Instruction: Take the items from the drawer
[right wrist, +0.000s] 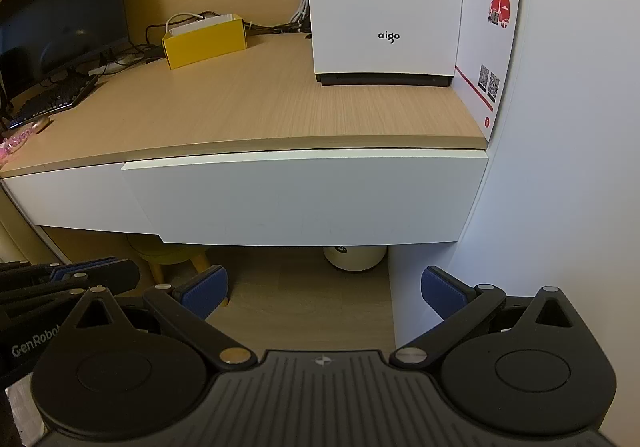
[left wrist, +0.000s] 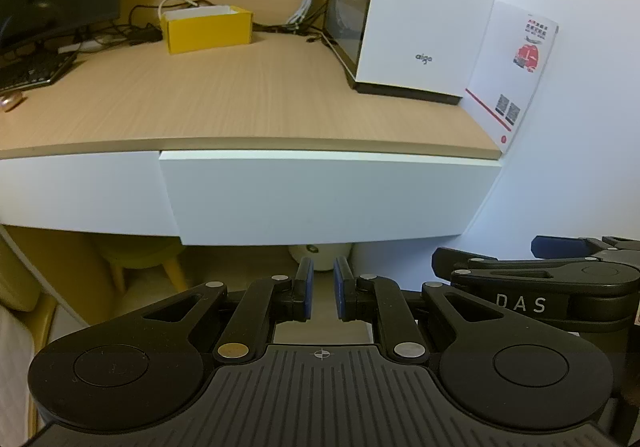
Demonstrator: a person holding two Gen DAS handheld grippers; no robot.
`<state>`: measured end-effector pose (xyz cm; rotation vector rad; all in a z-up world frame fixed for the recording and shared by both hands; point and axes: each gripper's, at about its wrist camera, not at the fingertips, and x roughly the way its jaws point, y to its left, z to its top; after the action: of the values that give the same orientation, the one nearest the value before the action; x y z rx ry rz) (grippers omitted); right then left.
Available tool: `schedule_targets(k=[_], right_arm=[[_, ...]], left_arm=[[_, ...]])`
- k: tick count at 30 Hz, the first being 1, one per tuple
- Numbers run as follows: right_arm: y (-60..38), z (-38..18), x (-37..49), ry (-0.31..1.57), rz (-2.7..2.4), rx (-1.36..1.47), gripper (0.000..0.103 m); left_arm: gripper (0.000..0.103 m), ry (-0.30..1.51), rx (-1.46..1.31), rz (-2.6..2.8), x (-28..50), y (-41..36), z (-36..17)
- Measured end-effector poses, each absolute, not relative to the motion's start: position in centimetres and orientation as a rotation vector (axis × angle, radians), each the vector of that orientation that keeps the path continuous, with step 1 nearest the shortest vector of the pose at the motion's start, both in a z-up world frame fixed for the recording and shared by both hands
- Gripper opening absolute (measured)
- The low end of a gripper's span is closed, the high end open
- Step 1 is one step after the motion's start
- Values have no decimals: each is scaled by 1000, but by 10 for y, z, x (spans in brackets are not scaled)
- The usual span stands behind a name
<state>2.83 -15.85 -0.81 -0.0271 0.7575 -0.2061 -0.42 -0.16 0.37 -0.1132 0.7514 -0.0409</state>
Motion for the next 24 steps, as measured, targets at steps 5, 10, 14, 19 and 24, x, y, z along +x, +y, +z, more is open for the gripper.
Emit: schedule_targets(k=[5, 10, 14, 19, 24], right_arm=[[-159, -8, 29, 765, -210, -26, 103], [-159, -9, 28, 763, -218, -26, 103], [-158, -9, 28, 767, -223, -27, 103], [-157, -11, 29, 771, -229, -34, 103], [-158, -10, 29, 761, -245, -18, 103]], left_arm=[[14, 751, -113, -41, -4, -2, 3], [14, 750, -113, -40, -5, -2, 3], [14, 750, -113, -44, -4, -2, 3], [14, 754, -111, -60, -2, 2, 3], [14, 758, -105, -68, 0, 6, 2]])
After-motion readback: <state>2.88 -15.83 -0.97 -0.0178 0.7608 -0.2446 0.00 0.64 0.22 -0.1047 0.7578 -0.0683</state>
